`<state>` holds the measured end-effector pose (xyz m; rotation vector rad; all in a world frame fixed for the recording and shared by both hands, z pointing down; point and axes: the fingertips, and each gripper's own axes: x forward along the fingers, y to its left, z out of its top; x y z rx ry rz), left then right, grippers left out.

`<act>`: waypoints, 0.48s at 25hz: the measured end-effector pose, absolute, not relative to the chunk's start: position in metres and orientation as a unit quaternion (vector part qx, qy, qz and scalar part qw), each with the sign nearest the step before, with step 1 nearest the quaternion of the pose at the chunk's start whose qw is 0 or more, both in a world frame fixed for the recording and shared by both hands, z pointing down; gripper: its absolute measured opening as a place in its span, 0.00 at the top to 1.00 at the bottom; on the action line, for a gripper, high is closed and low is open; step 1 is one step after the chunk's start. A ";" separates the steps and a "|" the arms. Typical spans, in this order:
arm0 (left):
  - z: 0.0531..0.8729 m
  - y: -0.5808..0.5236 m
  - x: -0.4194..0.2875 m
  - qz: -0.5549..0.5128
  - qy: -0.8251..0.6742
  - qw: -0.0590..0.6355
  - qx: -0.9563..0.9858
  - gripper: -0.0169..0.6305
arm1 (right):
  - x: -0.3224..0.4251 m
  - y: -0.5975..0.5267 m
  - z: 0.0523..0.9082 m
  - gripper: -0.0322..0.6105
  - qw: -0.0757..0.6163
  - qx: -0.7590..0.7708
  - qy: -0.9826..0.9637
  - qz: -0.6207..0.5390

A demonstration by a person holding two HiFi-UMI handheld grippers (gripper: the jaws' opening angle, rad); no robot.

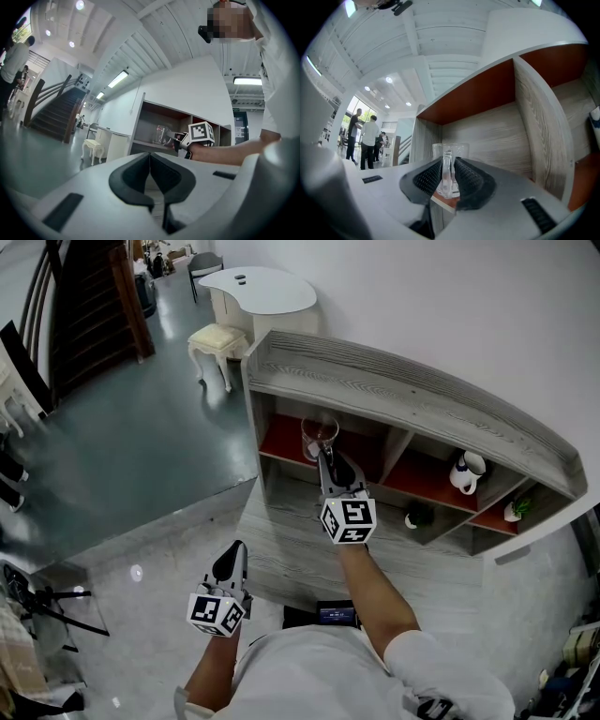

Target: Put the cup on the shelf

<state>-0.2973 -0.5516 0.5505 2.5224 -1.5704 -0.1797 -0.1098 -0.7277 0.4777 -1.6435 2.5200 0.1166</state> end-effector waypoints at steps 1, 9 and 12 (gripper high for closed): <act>0.551 -0.551 -0.298 -0.060 -0.526 0.083 0.844 0.95 | -0.109 -0.727 0.475 0.80 0.067 -0.544 0.835 0.041; 0.549 -0.547 -0.296 -0.062 -0.526 0.080 0.845 0.95 | -0.107 -0.709 0.453 0.78 0.070 -0.539 0.837 0.064; 0.547 -0.546 -0.294 -0.064 -0.524 0.079 0.846 0.95 | -0.105 -0.697 0.446 0.78 0.068 -0.538 0.837 0.080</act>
